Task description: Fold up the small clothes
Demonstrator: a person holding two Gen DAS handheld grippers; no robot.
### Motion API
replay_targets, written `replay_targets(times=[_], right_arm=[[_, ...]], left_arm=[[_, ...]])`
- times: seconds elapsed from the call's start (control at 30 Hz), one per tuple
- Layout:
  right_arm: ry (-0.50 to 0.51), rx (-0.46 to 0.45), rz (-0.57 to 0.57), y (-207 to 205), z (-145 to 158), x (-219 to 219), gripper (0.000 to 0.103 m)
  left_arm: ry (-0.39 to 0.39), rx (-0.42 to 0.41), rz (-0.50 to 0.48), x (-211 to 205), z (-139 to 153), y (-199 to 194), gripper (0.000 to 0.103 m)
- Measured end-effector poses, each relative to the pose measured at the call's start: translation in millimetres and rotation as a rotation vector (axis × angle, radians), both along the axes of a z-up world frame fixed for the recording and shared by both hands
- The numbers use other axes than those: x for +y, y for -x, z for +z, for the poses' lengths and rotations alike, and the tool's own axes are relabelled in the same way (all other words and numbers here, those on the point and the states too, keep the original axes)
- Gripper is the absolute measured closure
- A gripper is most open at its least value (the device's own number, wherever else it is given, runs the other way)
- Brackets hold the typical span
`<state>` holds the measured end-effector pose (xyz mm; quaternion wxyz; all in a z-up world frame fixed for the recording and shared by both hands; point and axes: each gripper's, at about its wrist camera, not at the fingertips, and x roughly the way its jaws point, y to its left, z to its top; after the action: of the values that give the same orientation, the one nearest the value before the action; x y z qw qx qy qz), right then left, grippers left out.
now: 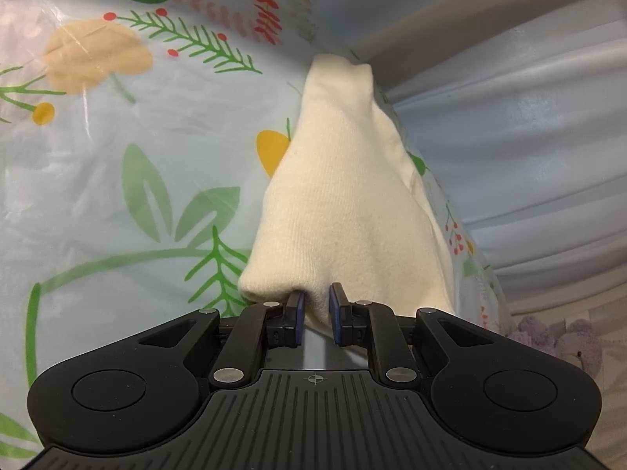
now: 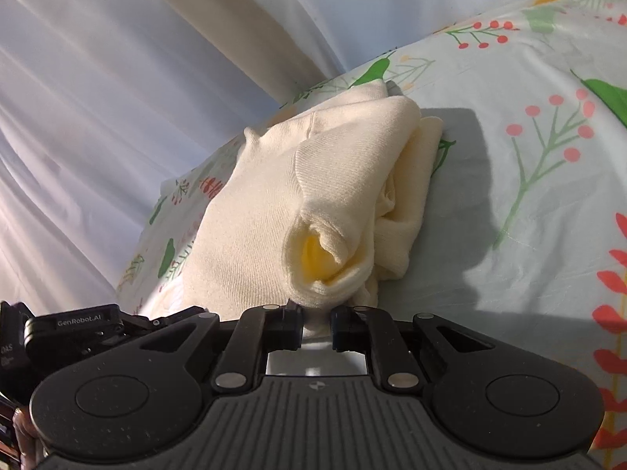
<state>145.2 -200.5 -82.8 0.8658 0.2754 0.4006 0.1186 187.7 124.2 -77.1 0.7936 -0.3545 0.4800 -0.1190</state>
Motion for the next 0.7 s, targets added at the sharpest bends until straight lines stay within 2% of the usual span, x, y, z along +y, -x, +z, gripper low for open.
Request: replay_targets(times=[0.07,0.13,0.2,0.27,0.3,0.33,0.4,0.43,0.47,0.57,0.6,0.7], right_arm=[[0.047,0.002,0.008,5.4,9.9,0.4,0.089],[0.107,-0.023,-0.006,14.0,24.4,-0.4,0.069],[0.202,-0.075,-0.021,23.5,44.1,-2.4,0.065],[0.260,-0.140,-0.034,25.7,59.6,-2.1,0.065],[0.286,-0.179,-0.032,23.2,67.4,-0.3,0.065],[0.300,-0.195,-0.020,19.0,70.4,3.0,0.066],[0.350,-0.213,0.027,1.5,71.7,18.4,0.070],[0.371,-0.226,0.059,-5.7,69.3,26.8,0.082],[0.400,-0.233,0.086,-11.3,65.9,33.5,0.085],[0.580,-0.213,0.129,-27.4,45.2,53.0,0.086],[0.608,-0.195,0.130,-30.4,38.6,51.8,0.086],[0.588,-0.198,0.134,-30.2,33.5,39.0,0.085]], left_arm=[[-0.052,-0.019,-0.014,1.8,10.7,5.8,0.085],[-0.132,-0.064,-0.043,1.6,26.8,12.2,0.082],[-0.218,-0.117,-0.060,-1.0,42.3,15.2,0.065],[-0.271,-0.167,-0.064,-4.9,52.4,13.5,0.054],[-0.291,-0.183,-0.066,-9.0,56.4,9.8,0.053],[-0.300,-0.188,-0.078,-13.7,58.9,3.9,0.053],[-0.298,-0.195,-0.114,-24.4,57.4,-10.1,0.043],[-0.311,-0.192,-0.120,-29.2,55.5,-15.7,0.043],[-0.341,-0.185,-0.125,-37.0,52.0,-23.1,0.043],[-0.446,-0.149,-0.151,-49.8,36.1,-36.9,0.043],[-0.475,-0.142,-0.169,-51.9,31.1,-38.7,0.039],[-0.465,-0.129,-0.181,-43.7,21.8,-35.9,0.030]])
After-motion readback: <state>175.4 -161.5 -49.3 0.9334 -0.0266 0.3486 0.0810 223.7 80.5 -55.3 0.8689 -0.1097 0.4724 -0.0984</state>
